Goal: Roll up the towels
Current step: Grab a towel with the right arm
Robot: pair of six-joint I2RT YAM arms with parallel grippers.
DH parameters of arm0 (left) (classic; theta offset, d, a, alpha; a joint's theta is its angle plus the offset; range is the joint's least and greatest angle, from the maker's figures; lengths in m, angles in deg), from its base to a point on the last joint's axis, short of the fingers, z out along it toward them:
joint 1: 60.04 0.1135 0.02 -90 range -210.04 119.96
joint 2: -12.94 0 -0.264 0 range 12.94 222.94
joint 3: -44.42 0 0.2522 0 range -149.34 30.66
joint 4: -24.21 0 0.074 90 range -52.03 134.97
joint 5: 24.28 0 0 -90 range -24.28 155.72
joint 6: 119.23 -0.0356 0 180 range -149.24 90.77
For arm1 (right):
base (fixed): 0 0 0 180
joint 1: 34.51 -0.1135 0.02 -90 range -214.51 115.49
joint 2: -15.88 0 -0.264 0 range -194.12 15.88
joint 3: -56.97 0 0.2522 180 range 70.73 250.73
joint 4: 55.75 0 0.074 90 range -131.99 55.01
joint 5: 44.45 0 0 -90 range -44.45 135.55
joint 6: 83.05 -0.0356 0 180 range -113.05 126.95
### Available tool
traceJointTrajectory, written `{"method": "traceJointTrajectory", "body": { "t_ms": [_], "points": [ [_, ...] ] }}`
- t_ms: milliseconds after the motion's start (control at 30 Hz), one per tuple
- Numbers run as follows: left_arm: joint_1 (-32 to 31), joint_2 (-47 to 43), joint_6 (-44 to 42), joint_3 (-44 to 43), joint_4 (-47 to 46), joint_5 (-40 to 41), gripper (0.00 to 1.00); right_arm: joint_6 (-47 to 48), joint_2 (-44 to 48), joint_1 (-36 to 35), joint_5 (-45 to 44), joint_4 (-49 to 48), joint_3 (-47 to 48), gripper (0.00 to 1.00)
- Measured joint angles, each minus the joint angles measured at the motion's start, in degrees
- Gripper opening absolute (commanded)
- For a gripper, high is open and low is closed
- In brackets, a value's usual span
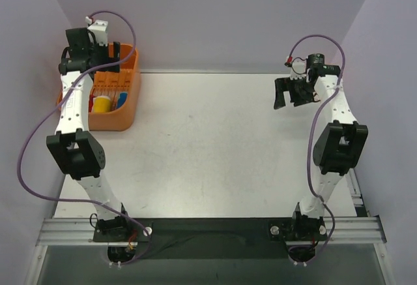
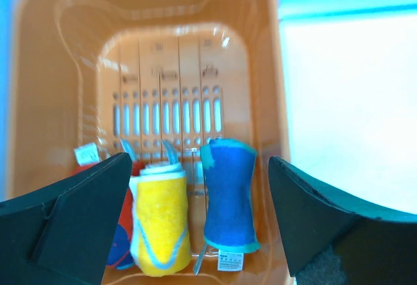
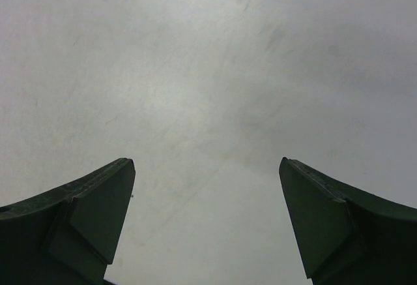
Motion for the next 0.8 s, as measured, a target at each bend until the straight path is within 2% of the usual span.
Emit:
{"method": "traceJointTrajectory", "body": {
  "t_ms": [167, 400, 800],
  "points": [
    [-3.74, -8.39, -4.72, 3.43, -3.3, -0.94, 0.97, -1.64, -12.85, 2.1, -4.76, -3.21, 16.13, 1.0],
    [-6.36, -12.68, -8.52, 11.3, -4.94, -0.7, 0.97, 1.27, -28.85, 3.43, -17.2, -10.25, 29.51, 1.0],
    [-10.23, -14.86, -12.46, 19.34, -4.5, 2.58, 0.97, 15.1, -38.75, 6.01, -35.58, -29.73, 29.92, 1.0]
  ]
}}
